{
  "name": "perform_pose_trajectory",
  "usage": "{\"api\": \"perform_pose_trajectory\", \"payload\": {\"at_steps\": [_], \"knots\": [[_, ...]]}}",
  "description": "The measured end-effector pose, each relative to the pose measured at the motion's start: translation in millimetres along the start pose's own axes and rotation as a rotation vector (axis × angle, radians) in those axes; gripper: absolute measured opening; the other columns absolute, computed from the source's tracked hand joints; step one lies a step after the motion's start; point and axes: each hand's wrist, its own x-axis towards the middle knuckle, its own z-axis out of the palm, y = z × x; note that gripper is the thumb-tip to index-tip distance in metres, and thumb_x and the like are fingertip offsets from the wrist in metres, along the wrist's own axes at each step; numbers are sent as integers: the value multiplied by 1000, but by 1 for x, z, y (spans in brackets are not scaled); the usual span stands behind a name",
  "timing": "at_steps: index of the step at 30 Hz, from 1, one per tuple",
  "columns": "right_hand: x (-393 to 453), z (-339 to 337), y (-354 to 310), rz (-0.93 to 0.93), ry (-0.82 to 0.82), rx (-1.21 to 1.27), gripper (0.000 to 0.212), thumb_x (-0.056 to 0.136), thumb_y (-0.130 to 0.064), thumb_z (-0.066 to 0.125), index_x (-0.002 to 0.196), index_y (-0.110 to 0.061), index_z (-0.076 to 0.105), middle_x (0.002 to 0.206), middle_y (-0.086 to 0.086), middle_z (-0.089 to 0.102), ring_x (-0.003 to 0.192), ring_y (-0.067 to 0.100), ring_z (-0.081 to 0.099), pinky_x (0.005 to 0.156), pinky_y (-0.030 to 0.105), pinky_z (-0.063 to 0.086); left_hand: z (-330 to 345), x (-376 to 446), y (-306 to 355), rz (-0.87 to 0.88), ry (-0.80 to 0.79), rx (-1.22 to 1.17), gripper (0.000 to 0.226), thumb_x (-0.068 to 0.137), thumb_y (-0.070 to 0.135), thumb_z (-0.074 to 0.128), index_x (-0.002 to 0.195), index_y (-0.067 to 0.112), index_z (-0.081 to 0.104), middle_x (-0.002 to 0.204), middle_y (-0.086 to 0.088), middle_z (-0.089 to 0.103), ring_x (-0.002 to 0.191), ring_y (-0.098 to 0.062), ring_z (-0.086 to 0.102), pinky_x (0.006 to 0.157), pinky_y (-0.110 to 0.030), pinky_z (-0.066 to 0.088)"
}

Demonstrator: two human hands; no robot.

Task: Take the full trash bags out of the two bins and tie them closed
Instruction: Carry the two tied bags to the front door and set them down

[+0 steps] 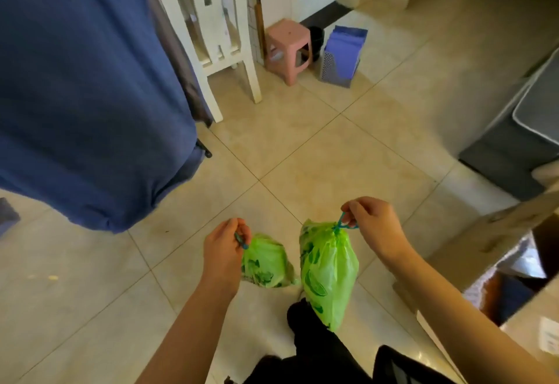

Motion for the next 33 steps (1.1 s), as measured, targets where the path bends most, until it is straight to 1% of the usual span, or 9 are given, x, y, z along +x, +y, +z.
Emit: {"api": "perform_pose_trajectory", "payload": {"at_steps": [4,9,11,14,17,21,24,27,33], "knots": [[54,-33,-6,16,-2,-9,26,89,-12,49,72,-16,69,63,0,70,62,15,64,71,36,54,59,36,19,-1,-24,35,29,96,7,43,70,10,56,57,-3,52,60,-19,42,70,-38,35],[115,-80,-6,81,65,-24,27,89,-13,50,70,-18,68,62,-2,70,61,13,63,65,26,51,138,82,34,6,-116,133,28,101,13,41,91,0,64,59,-1,52,59,-15,46,77,-36,42],[142,-101,-5,100,102,-51,26,90,-14,50,74,-18,70,64,-4,71,66,15,66,64,25,50,174,104,41,-1,-165,146,27,101,12,43,89,1,65,57,0,53,56,-13,47,80,-37,43],[186,-136,-7,131,170,-58,24,91,-16,50,82,-14,72,68,-4,72,71,19,68,68,30,51,231,138,53,-28,-233,177,28,100,13,44,85,6,66,56,-2,51,58,-15,50,80,-34,42],[234,-169,-12,139,241,-36,23,90,-15,51,83,-13,73,70,-2,72,70,17,68,77,35,54,287,173,64,-41,-295,208,26,100,13,45,84,9,66,57,-3,53,58,-11,56,73,-29,41],[295,-215,-23,177,321,-1,22,91,-17,53,79,-21,70,72,-3,72,73,19,67,84,42,54,360,218,85,-64,-364,242,25,99,13,46,86,10,67,62,0,64,59,-11,60,73,-30,45],[339,-249,-31,181,387,6,22,91,-19,54,76,-26,69,74,-4,72,76,18,66,84,43,54,418,250,102,-84,-406,214,25,99,11,47,86,7,68,67,-2,68,68,-13,65,73,-31,49],[380,-282,-34,190,458,25,19,91,-20,55,82,-24,71,78,0,72,80,22,66,84,46,54,474,279,117,-69,-434,220,23,99,11,47,88,7,68,72,-3,68,74,-12,66,74,-31,51],[467,-352,-36,212,513,17,17,90,-18,56,85,-20,73,72,8,68,80,32,65,77,43,52,590,328,134,-29,-447,241,22,99,10,47,85,9,64,74,-4,66,69,-5,66,73,-29,51]]}}
